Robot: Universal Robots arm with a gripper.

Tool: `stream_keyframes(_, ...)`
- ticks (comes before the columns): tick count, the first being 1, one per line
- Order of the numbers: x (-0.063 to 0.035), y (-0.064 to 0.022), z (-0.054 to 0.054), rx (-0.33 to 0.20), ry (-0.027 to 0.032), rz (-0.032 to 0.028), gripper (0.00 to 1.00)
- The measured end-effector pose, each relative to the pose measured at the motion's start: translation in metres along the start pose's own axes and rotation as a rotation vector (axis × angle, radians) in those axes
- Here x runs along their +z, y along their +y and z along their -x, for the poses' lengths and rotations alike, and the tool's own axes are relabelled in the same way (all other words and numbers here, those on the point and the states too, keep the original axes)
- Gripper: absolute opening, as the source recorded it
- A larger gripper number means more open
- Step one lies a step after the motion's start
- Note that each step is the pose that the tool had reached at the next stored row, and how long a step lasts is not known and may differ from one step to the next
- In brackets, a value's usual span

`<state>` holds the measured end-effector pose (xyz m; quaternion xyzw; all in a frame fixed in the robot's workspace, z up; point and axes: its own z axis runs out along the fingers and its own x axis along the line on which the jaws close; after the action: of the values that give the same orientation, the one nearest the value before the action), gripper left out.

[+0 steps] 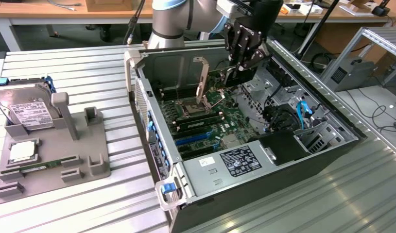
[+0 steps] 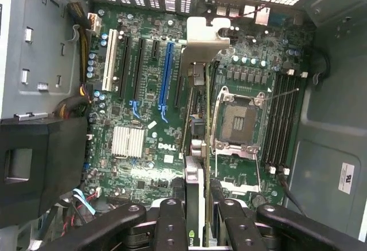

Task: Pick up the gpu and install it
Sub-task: 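Insert the gpu into the slot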

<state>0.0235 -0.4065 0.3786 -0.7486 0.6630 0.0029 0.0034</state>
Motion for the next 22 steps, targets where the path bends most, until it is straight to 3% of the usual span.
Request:
stream_keyframes(4, 0.0017, 0.0, 0.0, 0.063, 0.0002, -0.0005, 0.27)
stream_keyframes(22, 0.0078, 0.0, -0.0001, 0.156, 0.0014, -0.0012, 0.27)
